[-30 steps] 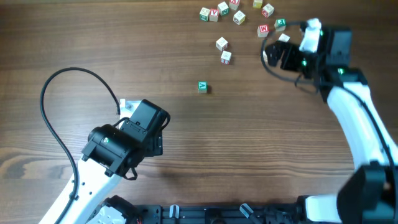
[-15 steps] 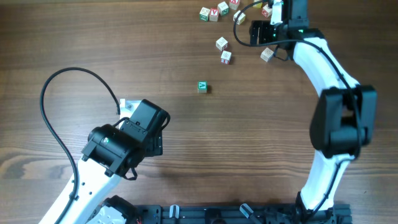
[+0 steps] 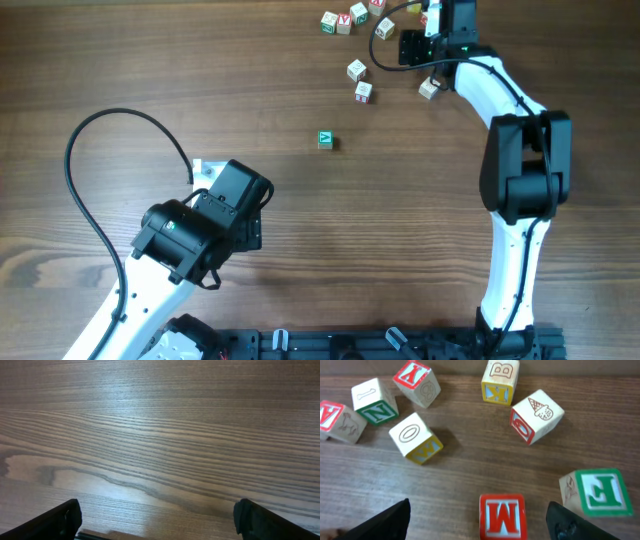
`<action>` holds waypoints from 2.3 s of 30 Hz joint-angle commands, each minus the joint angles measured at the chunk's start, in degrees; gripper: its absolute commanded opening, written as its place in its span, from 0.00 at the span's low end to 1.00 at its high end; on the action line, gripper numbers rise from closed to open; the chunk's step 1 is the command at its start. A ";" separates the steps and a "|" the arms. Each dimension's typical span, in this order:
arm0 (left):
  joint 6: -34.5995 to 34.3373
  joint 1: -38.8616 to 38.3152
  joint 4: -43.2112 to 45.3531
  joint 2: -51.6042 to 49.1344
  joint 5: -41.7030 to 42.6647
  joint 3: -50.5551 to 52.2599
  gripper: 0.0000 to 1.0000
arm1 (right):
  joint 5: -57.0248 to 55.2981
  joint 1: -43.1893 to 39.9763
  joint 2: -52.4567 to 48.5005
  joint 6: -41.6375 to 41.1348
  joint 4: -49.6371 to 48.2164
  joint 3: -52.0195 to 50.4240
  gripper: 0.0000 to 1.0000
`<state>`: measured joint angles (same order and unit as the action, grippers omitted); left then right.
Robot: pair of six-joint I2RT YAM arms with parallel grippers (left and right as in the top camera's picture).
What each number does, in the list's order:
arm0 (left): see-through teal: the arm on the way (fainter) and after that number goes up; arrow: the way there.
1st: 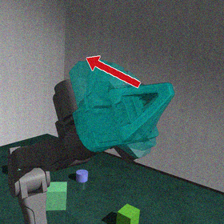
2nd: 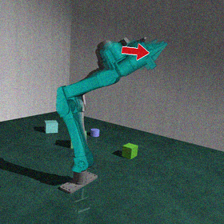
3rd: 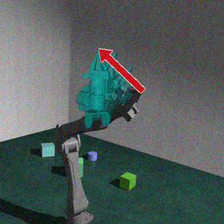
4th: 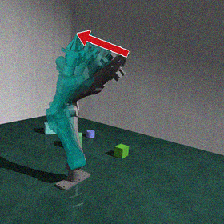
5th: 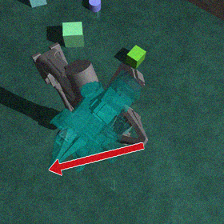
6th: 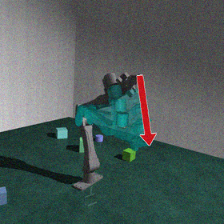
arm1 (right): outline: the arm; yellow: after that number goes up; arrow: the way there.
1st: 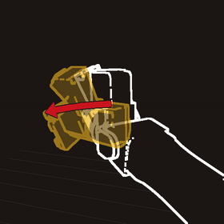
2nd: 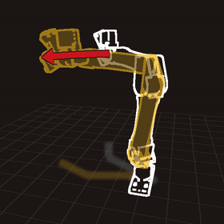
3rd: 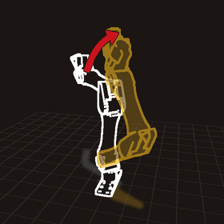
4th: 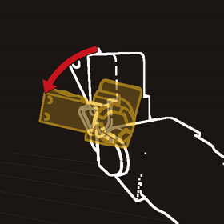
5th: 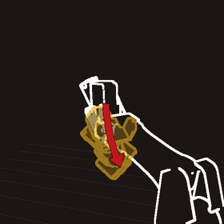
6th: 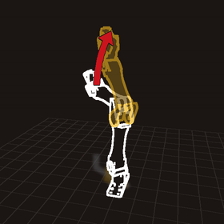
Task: Form a circle
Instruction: 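Grasp the red-lettered M block with the right gripper, then carry the red M block down beside the green block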
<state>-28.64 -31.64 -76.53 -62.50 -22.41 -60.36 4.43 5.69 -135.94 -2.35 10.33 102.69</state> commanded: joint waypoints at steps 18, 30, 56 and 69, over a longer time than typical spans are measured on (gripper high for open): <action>-0.79 0.31 0.00 0.42 0.50 0.09 1.00 | -0.61 0.04 -4.74 -2.36 -4.37 1.64 0.32; -0.79 0.31 0.00 0.42 0.50 0.09 1.00 | -0.59 0.13 5.35 -2.29 6.19 4.35 0.20; -0.79 0.31 0.02 0.42 0.52 0.09 1.00 | -0.57 15.06 27.39 -16.24 34.16 -13.40 0.18; -0.79 0.31 0.00 0.42 0.52 0.09 1.00 | -0.59 19.98 27.39 -25.00 14.23 -30.01 0.19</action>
<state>-28.62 -31.64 -76.53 -62.50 -22.41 -60.36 4.40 25.02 -108.16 -26.39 26.02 73.01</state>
